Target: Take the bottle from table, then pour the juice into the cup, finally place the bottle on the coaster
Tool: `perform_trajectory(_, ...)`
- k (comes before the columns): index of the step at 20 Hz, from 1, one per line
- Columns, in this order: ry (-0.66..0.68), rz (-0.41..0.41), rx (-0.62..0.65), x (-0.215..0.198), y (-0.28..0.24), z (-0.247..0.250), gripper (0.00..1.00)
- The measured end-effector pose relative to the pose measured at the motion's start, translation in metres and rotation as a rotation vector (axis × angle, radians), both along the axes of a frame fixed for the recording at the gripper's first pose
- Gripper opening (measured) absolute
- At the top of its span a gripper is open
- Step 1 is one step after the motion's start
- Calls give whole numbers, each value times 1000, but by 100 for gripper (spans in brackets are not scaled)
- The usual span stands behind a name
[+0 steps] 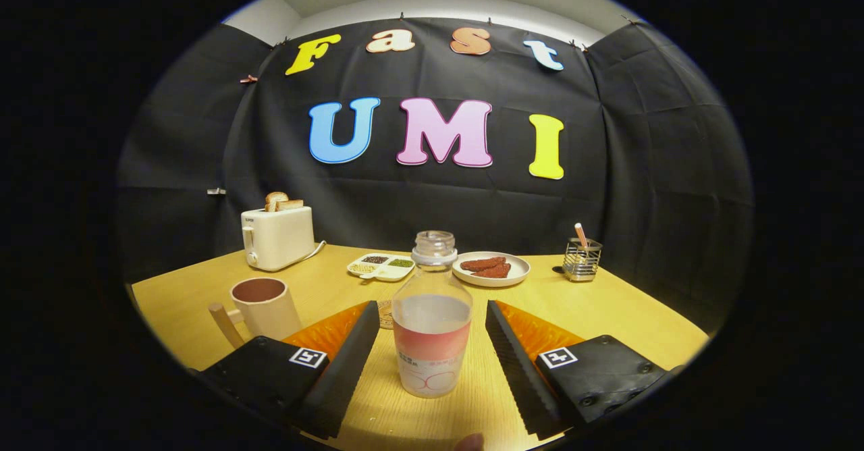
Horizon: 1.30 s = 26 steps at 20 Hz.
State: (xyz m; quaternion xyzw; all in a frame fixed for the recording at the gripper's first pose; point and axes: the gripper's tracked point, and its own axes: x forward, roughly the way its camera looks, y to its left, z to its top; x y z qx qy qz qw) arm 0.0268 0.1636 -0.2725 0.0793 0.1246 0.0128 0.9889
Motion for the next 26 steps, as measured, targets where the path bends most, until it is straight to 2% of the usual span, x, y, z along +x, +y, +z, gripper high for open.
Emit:
perform_trajectory(3, 1, -5, -30, 11, 3, -14, 96)
perform_trajectory(4, 5, -10, -29, 13, 2, -18, 85)
perform_trajectory(5, 18, -16, -19, 14, 2, -22, 81)
perform_trajectory(9, 59, -17, -1, 22, 3, -26, 78)
perform_trajectory(12, 72, -14, -35, 26, -1, -10, 74)
perform_trajectory(16, 77, 39, -194, 36, -4, 21, 71)
perform_trajectory(21, 98, 61, -425, 51, -9, 61, 71)
perform_trajectory(26, 48, 114, -666, 66, 8, 98, 71)
